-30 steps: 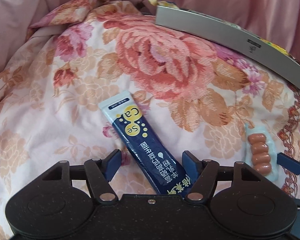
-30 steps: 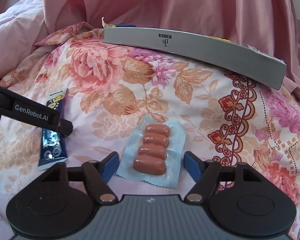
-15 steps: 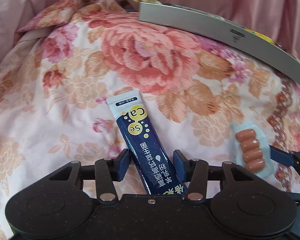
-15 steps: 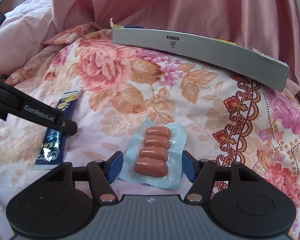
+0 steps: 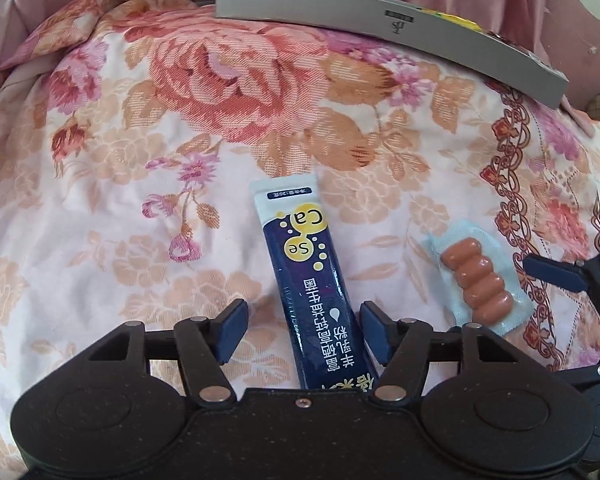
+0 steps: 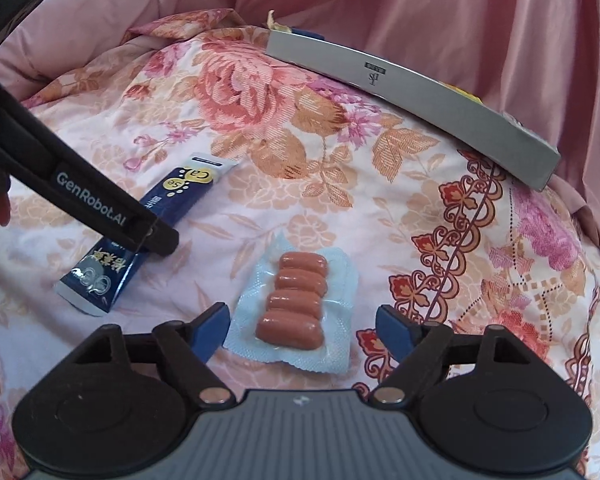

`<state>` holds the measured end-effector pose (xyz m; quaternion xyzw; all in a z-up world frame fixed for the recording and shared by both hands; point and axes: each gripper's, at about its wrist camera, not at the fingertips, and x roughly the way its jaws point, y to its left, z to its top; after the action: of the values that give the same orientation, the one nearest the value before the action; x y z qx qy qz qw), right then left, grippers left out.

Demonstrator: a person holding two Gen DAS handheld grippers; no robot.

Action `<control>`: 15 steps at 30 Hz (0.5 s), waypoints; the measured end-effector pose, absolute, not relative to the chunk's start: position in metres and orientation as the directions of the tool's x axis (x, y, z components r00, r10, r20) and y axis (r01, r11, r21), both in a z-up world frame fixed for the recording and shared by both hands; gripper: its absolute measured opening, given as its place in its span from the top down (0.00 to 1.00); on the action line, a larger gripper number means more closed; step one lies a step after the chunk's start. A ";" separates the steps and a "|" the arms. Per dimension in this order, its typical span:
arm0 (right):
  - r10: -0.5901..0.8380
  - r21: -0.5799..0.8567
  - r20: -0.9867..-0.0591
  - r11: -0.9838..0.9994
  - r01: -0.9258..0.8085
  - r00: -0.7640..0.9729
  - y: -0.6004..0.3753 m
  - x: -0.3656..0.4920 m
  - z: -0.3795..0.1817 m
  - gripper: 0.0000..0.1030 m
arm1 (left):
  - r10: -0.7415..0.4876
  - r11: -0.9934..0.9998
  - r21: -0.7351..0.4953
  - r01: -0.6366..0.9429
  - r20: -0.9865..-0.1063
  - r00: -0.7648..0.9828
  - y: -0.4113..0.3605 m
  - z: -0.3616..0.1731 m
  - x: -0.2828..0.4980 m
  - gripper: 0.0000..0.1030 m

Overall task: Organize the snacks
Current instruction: 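Close the left gripper on the blue stick while the right closes on the sausage pack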

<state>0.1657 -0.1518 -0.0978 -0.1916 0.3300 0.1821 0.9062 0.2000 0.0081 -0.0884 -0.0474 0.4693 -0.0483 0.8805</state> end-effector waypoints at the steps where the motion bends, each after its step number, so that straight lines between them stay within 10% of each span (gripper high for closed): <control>1: 0.206 -0.208 -0.671 0.870 -0.448 0.712 -0.153 0.168 -0.099 0.16 | -0.126 0.991 -0.126 0.038 -0.822 0.556 0.008 -0.089 0.200 0.38; 9: 0.252 -0.072 -0.676 0.912 -0.403 0.692 -0.158 0.181 -0.108 0.27 | -0.084 0.996 -0.060 0.061 -0.817 0.571 -0.004 -0.091 0.203 0.38; 15: 0.254 -0.091 -0.667 0.905 -0.416 0.700 -0.151 0.176 -0.106 0.35 | -0.109 0.993 -0.065 0.095 -0.800 0.589 -0.009 -0.088 0.201 0.58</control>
<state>0.1759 -0.1509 -0.1056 -0.1183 0.3410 0.1833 0.9144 0.2008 -0.0089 -0.0875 -0.0075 0.4494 -0.0572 0.8914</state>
